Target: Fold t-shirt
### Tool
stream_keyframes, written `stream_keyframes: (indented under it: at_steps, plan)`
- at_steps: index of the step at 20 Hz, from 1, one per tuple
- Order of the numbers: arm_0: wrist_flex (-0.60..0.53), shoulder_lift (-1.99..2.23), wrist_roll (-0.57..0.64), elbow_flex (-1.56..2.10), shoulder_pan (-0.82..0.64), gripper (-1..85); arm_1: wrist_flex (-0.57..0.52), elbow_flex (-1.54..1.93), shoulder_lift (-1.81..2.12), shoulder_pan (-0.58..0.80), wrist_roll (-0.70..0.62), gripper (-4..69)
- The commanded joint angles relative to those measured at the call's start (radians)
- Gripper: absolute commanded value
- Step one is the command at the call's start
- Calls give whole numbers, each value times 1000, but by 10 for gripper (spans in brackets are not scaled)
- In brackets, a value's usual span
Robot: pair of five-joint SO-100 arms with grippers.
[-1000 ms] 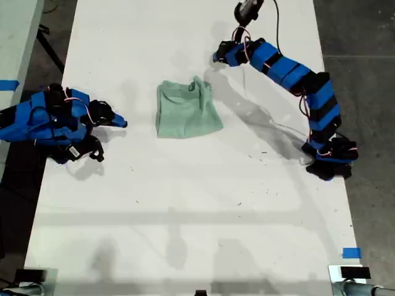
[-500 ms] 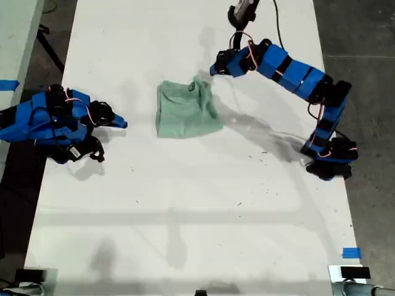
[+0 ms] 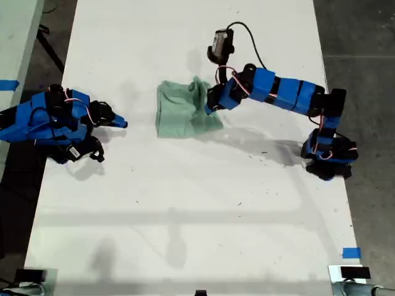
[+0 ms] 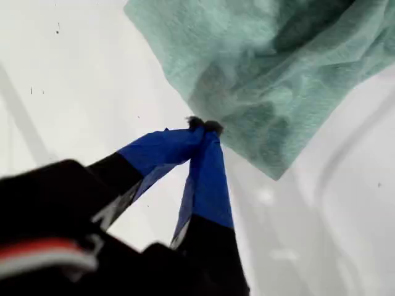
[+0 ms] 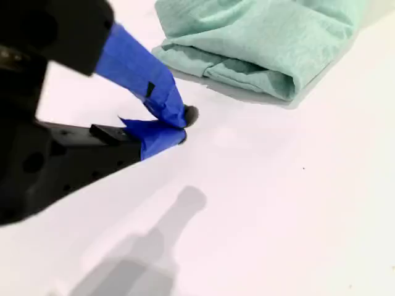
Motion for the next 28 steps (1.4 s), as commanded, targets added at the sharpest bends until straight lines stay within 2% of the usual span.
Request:
stream_keyframes:
  at_steps: [1, 4, 7, 13, 22, 28]
  plan:
    - [-20, 2, -9, -6, 2, 1, -17, -17, 97, -21, 11, -13]
    - [-20, 2, -9, -6, 9, 1, -21, -48, 69, -12, 9, -13]
    - [-21, 2, -11, -6, 2, 1, -115, -60, -14, 0, 12, -13]
    - [-21, 3, -12, -5, 12, 1, -216, -298, -324, 32, -8, -13]
    - [-25, 3, -12, 3, 14, 1, -543, -400, -511, 247, -114, -13]
    - [-29, 3, -8, 11, 8, 1, -833, -400, -609, 341, -25, -13]
